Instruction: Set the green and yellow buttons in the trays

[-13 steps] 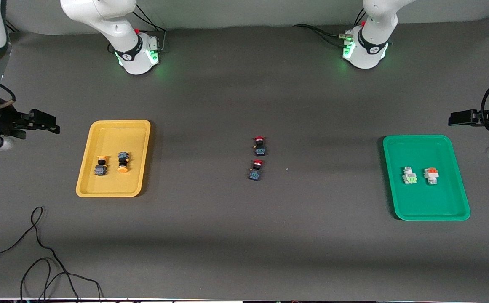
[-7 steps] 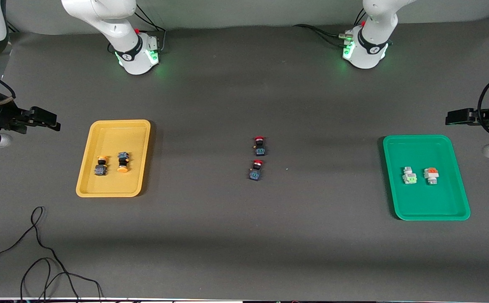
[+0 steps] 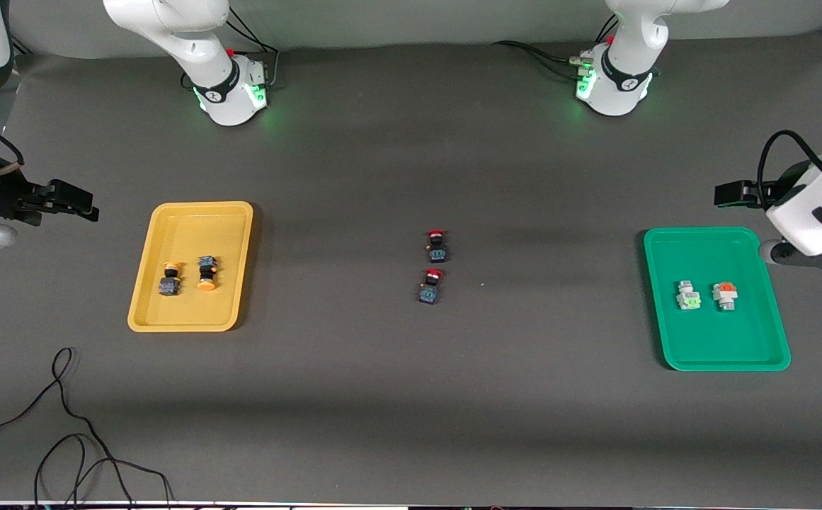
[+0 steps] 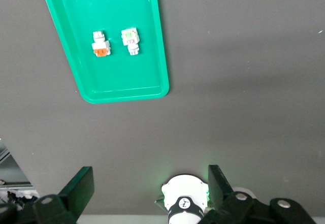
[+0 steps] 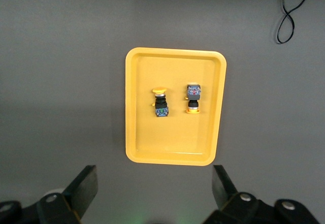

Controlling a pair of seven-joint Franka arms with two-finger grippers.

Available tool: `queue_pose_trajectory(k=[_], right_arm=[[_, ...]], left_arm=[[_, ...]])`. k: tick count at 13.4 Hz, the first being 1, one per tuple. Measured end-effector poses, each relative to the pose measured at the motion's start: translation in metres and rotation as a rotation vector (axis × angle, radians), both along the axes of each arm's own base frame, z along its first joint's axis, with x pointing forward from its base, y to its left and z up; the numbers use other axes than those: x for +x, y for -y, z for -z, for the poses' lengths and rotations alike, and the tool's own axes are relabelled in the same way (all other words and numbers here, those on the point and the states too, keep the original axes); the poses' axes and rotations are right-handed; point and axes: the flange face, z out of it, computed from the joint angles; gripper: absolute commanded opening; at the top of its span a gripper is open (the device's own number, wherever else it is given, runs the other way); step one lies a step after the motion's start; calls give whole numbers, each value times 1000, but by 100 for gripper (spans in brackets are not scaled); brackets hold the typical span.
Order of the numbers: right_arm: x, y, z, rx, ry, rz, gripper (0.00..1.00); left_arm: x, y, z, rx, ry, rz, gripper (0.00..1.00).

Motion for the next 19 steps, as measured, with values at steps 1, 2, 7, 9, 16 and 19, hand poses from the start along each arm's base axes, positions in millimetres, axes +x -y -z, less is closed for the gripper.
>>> queue_pose_trajectory(k=[1,2,7,9,16,19], right_arm=[[0,-1,0,-1,0,-1,100],[0,0,0,-1,0,-1,100],[0,0,-2,-2,6,3,100],[1,0,-3,-2,7,3,100],[1,0,-3,-2,8,4,100],[1,0,-3,-2,8,4,100]], left_arm=[[-3,0,-4,-5,32,1,100],[-7,-1,-5,-9,59,2,100],[-44,6,14,-22,169,36,100],[-53,7,20,-26,191,43,100],[-46,3,28,-24,174,34,100],[-47,1,29,-23,164,31,100]])
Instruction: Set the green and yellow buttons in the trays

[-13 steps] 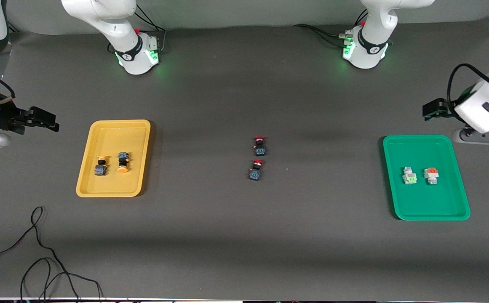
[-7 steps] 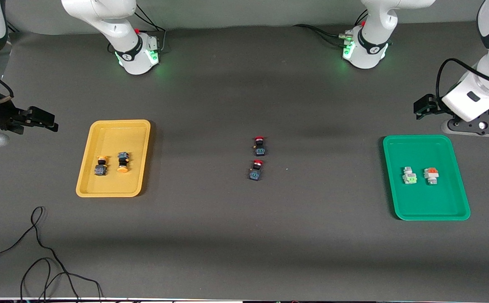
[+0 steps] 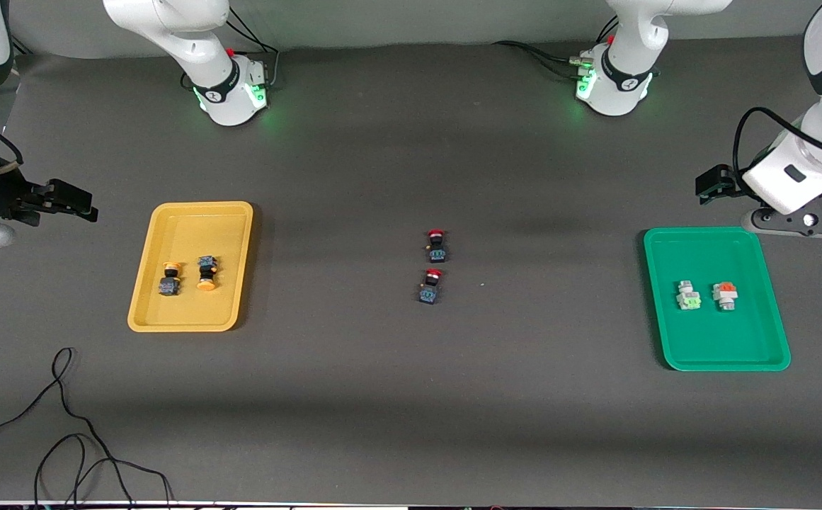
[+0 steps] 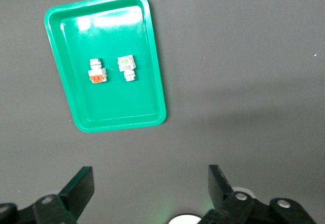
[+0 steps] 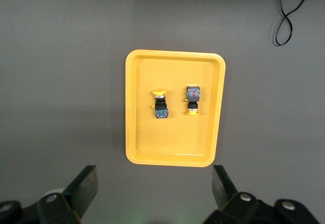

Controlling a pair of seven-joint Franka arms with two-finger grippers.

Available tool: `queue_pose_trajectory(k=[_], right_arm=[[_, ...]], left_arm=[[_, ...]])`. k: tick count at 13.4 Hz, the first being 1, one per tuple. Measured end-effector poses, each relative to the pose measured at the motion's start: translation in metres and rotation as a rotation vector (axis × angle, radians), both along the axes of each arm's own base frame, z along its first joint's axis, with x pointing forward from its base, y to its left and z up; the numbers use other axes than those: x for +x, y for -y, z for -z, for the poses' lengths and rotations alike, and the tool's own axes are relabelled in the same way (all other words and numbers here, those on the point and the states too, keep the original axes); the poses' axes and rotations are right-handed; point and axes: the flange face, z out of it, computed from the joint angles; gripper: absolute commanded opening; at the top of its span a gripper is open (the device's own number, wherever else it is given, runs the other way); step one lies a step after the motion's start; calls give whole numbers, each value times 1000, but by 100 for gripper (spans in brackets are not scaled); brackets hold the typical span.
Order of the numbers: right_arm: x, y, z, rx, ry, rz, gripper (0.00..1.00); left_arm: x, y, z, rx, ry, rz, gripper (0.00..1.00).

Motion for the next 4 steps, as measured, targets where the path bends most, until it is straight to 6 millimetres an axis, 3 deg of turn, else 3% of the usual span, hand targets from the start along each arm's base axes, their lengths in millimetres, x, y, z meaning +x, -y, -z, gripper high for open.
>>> queue_pose_trajectory(k=[4], right_arm=[[0,0,0,0,0,0,100]], left_arm=[[-2,-7,1,2,-17,-15,100]])
